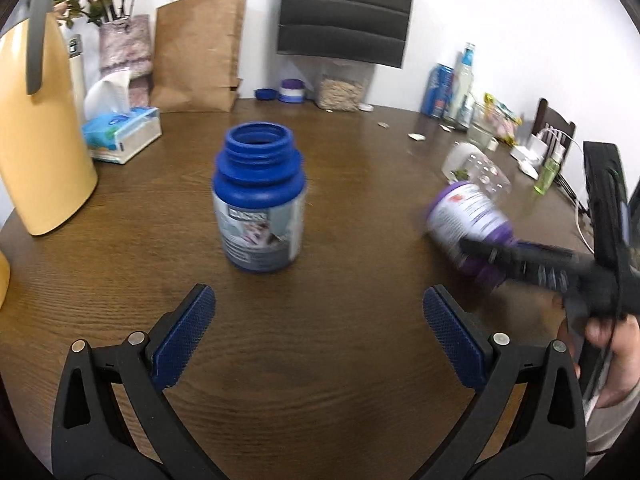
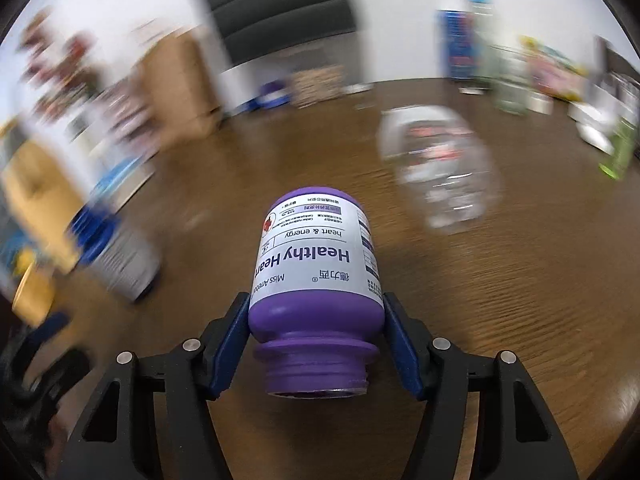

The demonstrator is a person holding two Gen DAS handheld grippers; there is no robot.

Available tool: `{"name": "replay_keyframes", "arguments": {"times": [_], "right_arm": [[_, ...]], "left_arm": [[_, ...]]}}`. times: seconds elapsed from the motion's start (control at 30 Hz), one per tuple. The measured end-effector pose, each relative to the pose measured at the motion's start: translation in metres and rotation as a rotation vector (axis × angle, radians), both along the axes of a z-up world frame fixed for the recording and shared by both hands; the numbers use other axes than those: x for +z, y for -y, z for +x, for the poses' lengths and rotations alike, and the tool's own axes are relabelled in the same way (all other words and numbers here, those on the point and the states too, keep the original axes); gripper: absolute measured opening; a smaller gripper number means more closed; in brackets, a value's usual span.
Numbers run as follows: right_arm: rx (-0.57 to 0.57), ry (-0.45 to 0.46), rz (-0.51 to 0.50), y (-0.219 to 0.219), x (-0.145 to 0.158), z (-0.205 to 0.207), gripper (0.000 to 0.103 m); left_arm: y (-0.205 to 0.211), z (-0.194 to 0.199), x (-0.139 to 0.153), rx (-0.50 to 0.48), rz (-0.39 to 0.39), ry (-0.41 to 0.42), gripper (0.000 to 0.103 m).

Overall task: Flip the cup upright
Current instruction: 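Reach the right gripper to the lying purple bottle and grasp its body, then lift the purple bottle with the right gripper and rotate it cap-up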

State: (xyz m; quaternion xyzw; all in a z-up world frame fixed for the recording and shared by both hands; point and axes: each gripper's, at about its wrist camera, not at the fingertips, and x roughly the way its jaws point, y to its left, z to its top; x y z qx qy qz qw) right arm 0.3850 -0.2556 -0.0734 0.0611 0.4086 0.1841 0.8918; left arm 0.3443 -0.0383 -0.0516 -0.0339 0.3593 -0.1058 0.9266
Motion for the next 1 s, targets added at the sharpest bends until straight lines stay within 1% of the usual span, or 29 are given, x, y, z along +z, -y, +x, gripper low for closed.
{"name": "replay_keyframes", "arguments": {"times": [0.07,0.13,0.2,0.23,0.27,0.33,0.37,0.4,0.43,0.47,0.5,0.53,0.57,0.67,0.8,0.87,0.9,0.93,1.0], "right_arm": [[0.169,0.028,-0.035,-0.025,0.001,-0.028,0.068],[0.256,0.044,-0.055,-0.039,0.001,-0.048,0.068],[0.329,0.033,-0.019,-0.048,0.0,-0.065,0.068],[0.362,0.03,0.001,-0.051,-0.001,-0.072,0.068],[0.398,0.036,0.009,-0.056,-0.003,-0.08,0.068],[0.436,0.055,-0.002,-0.061,-0.004,-0.09,0.068],[0.448,0.058,-0.004,-0.062,-0.006,-0.094,0.068],[0.462,0.056,-0.001,-0.065,-0.005,-0.098,0.068],[0.464,0.058,-0.002,-0.065,-0.006,-0.1,0.068],[0.459,0.061,-0.004,-0.063,-0.005,-0.1,0.069],[0.458,0.058,0.005,-0.06,-0.005,-0.101,0.069],[0.458,0.052,0.014,-0.057,-0.004,-0.101,0.069],[0.454,0.053,0.015,-0.054,-0.004,-0.102,0.069],[0.403,0.062,-0.021,-0.042,-0.003,-0.101,0.075],[0.298,0.055,-0.008,-0.019,-0.002,-0.089,0.076],[0.274,0.055,0.016,-0.014,0.0,-0.087,0.076],[0.265,0.054,0.031,-0.011,0.0,-0.086,0.076],[0.258,0.053,0.048,-0.009,0.0,-0.086,0.076],[0.252,0.057,0.059,-0.005,0.001,-0.087,0.076]], "left_arm": [[0.0,-0.003,0.003,-0.02,-0.026,-0.009,0.102],[-0.003,-0.007,0.008,-0.038,-0.074,-0.02,0.101],[-0.003,-0.008,0.011,-0.043,-0.103,-0.029,0.101],[-0.002,-0.008,0.012,-0.04,-0.096,-0.032,0.1],[0.002,-0.008,0.012,-0.041,-0.082,-0.033,0.097],[0.011,-0.006,0.01,-0.053,-0.054,-0.047,0.086],[0.014,-0.004,0.007,-0.056,-0.051,-0.064,0.083],[0.017,-0.001,0.003,-0.062,-0.055,-0.093,0.074],[0.019,0.002,-0.002,-0.066,-0.062,-0.129,0.063],[0.021,0.005,-0.008,-0.06,-0.056,-0.167,0.059],[0.021,0.006,-0.011,-0.061,-0.067,-0.181,0.059],[0.019,0.006,-0.012,-0.058,-0.078,-0.187,0.059],[0.018,0.004,-0.012,-0.044,-0.07,-0.186,0.059],[0.016,-0.001,-0.006,0.013,0.002,-0.142,0.059],[0.013,-0.002,-0.003,0.045,0.046,-0.124,0.059],[0.014,-0.003,-0.001,0.034,0.047,-0.123,0.059],[0.016,-0.005,0.001,0.023,0.053,-0.117,0.061],[0.017,-0.006,0.002,0.014,0.064,-0.114,0.065],[0.023,-0.004,0.01,-0.056,0.084,-0.115,0.073]]}}
